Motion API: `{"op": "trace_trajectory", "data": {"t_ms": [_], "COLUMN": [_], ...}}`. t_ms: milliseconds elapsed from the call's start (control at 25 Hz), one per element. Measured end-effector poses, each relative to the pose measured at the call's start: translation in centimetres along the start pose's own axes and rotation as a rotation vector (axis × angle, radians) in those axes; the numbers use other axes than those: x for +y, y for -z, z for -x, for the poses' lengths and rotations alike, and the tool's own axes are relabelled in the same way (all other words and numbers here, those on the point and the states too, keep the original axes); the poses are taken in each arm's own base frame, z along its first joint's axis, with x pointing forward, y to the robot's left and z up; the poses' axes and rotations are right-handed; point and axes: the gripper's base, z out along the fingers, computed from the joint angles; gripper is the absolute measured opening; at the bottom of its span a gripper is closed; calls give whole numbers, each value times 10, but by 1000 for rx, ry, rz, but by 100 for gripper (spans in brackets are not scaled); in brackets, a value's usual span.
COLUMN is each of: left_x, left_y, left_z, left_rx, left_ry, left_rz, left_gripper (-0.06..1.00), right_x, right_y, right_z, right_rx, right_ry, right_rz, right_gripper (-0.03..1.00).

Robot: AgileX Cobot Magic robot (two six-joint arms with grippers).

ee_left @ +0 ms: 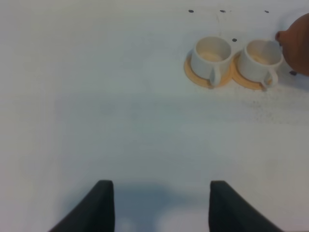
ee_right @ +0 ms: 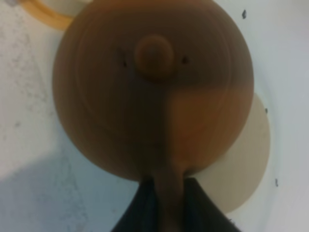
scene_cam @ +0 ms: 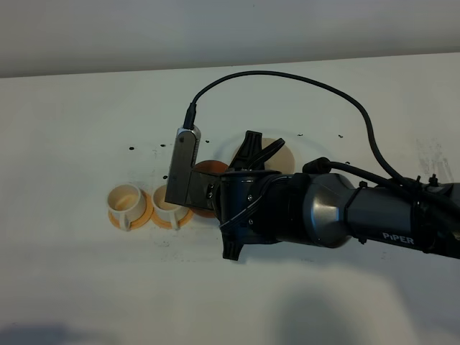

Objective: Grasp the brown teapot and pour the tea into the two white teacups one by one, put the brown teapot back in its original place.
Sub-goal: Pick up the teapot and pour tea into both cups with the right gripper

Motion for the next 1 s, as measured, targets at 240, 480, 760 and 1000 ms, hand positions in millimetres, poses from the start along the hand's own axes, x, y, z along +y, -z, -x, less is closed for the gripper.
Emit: {"op": "trace_trajectory", "data": {"t_ms": [240, 480, 760, 1000], "left_x": [0, 0, 0, 0], "left_y": [0, 0, 0, 0], "left_z": [0, 0, 0, 0], "left_rx": [0, 1, 1, 1], "left_ry": [1, 1, 1, 1], "left_rz": [0, 0, 0, 0], "left_gripper": [44, 44, 44, 44], "right_x": [-1, -4, -6, -6], "right_y": [0, 0, 0, 0], "right_z": [0, 1, 2, 2], "right_rx": [-3, -11, -14, -12], "right_ry": [33, 83, 143, 189], "right_rz": [-12, -49, -67, -68], "right_gripper": [11, 11, 11, 11]}}
